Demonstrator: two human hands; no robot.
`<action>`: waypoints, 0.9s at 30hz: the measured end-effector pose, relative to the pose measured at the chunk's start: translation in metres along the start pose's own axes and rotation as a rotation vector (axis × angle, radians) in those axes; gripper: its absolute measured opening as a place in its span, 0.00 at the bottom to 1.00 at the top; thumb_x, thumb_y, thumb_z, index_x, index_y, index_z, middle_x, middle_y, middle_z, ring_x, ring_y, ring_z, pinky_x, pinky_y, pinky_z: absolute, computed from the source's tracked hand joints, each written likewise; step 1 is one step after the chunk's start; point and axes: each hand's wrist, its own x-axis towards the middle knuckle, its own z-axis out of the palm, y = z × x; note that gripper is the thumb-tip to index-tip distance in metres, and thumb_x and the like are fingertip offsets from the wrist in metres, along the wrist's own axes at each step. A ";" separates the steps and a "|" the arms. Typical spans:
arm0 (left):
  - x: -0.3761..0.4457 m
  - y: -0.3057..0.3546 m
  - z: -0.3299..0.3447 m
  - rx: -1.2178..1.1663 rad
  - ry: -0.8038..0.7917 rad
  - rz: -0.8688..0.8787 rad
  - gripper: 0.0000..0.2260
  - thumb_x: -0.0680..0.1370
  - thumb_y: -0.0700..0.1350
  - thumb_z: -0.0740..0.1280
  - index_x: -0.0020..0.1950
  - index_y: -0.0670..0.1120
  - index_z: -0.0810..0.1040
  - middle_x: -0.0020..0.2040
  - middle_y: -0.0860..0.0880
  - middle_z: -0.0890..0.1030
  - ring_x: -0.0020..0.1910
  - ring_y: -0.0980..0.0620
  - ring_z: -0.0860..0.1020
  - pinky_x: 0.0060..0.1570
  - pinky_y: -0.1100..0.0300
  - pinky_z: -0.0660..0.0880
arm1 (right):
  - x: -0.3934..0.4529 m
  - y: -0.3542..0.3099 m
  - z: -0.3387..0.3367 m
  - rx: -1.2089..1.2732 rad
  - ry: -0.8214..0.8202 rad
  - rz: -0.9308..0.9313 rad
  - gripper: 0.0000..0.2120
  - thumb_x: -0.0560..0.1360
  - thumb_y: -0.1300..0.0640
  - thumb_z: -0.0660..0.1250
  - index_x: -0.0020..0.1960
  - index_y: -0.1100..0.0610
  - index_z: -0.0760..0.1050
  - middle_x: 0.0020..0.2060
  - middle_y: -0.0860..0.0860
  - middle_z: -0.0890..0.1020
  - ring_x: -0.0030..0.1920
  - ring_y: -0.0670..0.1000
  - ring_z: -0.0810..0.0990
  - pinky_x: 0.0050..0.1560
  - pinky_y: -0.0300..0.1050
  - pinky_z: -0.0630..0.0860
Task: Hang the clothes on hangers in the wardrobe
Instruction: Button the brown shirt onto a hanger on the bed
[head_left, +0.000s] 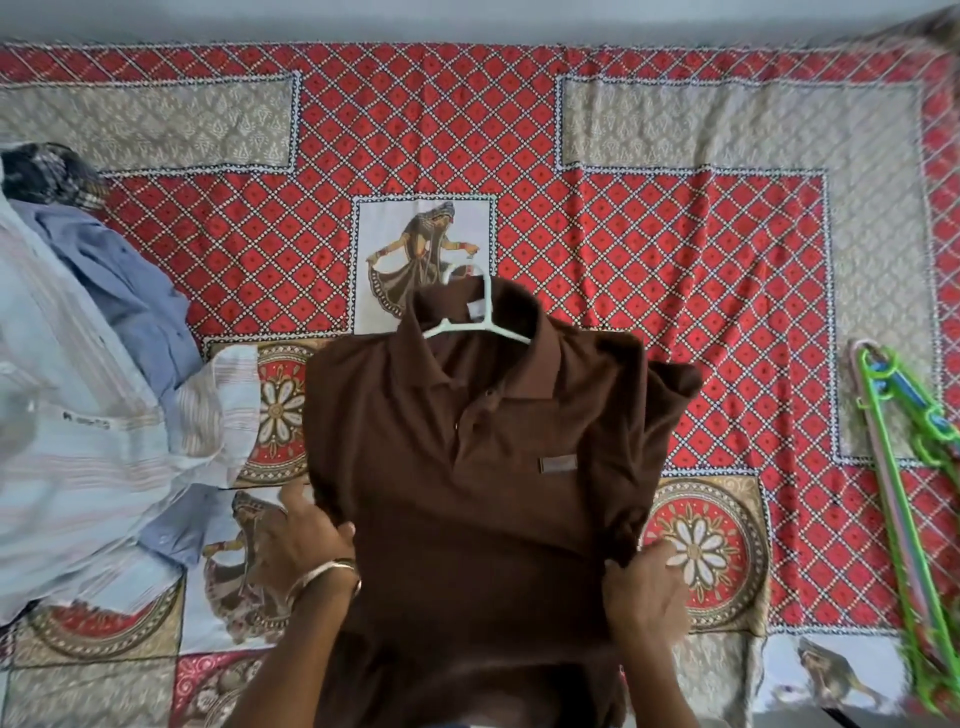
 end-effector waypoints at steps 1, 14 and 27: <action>-0.004 0.001 0.005 -0.027 0.051 -0.022 0.31 0.66 0.41 0.77 0.64 0.44 0.66 0.60 0.32 0.70 0.59 0.31 0.70 0.54 0.36 0.69 | -0.008 -0.009 0.000 -0.042 0.109 -0.005 0.20 0.74 0.56 0.67 0.62 0.61 0.66 0.57 0.63 0.73 0.60 0.64 0.70 0.52 0.58 0.72; 0.039 0.116 0.008 -0.527 -0.146 0.655 0.12 0.72 0.30 0.65 0.44 0.43 0.85 0.43 0.45 0.84 0.43 0.45 0.82 0.50 0.57 0.76 | -0.036 -0.174 0.022 0.153 0.049 -0.686 0.19 0.77 0.49 0.66 0.62 0.60 0.71 0.58 0.56 0.75 0.59 0.57 0.74 0.52 0.49 0.72; 0.020 0.126 0.023 -0.171 -0.120 0.522 0.08 0.76 0.47 0.66 0.51 0.46 0.81 0.53 0.44 0.75 0.51 0.41 0.76 0.41 0.51 0.70 | -0.024 -0.158 0.040 0.634 0.056 -0.637 0.05 0.73 0.61 0.70 0.48 0.59 0.82 0.37 0.54 0.82 0.38 0.53 0.80 0.44 0.53 0.78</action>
